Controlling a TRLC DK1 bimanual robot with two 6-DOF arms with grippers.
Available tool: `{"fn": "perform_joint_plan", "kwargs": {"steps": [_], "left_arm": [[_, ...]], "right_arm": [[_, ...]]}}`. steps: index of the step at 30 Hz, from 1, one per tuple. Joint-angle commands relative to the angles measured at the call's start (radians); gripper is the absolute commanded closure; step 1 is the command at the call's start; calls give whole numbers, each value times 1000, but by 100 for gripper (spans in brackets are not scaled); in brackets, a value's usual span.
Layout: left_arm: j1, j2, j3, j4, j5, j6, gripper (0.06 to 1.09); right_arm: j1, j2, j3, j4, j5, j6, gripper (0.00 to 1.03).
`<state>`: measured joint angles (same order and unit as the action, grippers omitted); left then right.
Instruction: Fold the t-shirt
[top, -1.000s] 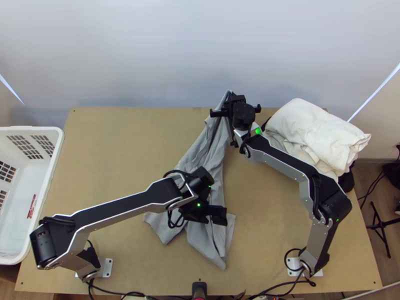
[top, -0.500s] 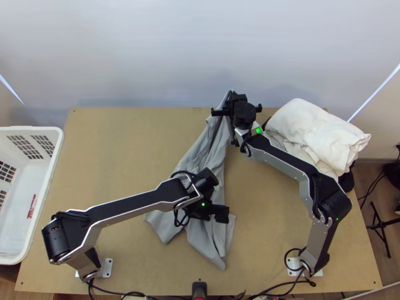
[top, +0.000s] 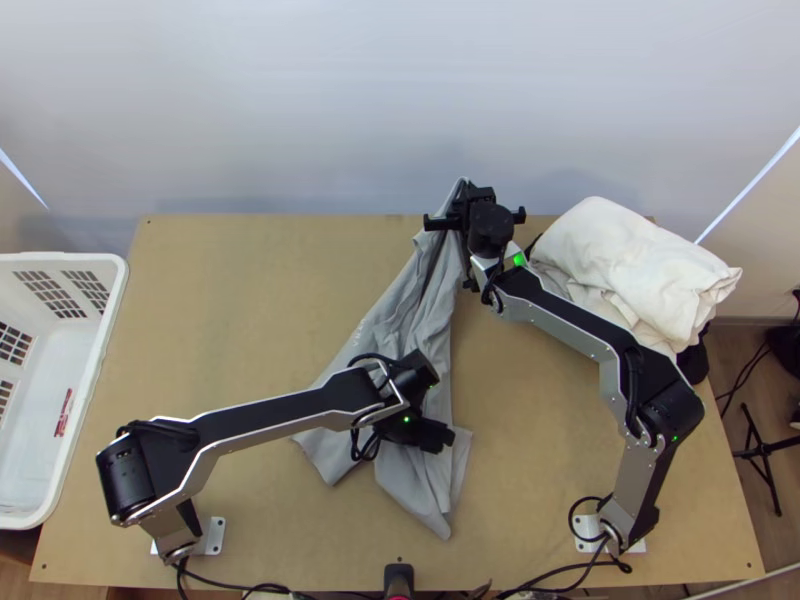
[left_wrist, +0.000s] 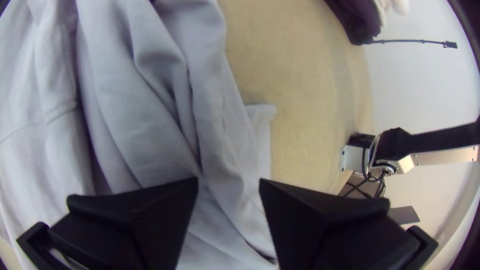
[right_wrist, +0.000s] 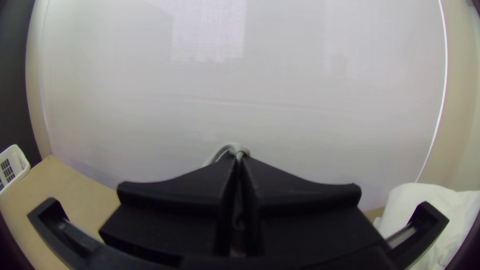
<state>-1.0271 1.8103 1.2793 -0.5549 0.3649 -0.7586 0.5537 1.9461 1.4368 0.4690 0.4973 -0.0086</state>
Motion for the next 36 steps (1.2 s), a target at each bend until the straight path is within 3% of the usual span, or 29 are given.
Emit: {"fn": "perform_joint_plan", "kwargs": {"steps": [1,11,22,30,36], "left_arm": [[2,-58,-52,116,-104,-10,105],[168,-115,-57,107,-104,10,105],[565,-184,-87,32,-58,180,105],[702,-170,-103,26,35,301,105],[749,-111,-159,136,35,317,104]], "right_arm": [[0,-1,-3,0,-2,-1,100],[-3,2,-7,2,-2,1,100],[-3,4,-7,5,-2,4,100],[5,10,-4,5,7,18,100],[15,14,-4,5,14,16,100]]}}
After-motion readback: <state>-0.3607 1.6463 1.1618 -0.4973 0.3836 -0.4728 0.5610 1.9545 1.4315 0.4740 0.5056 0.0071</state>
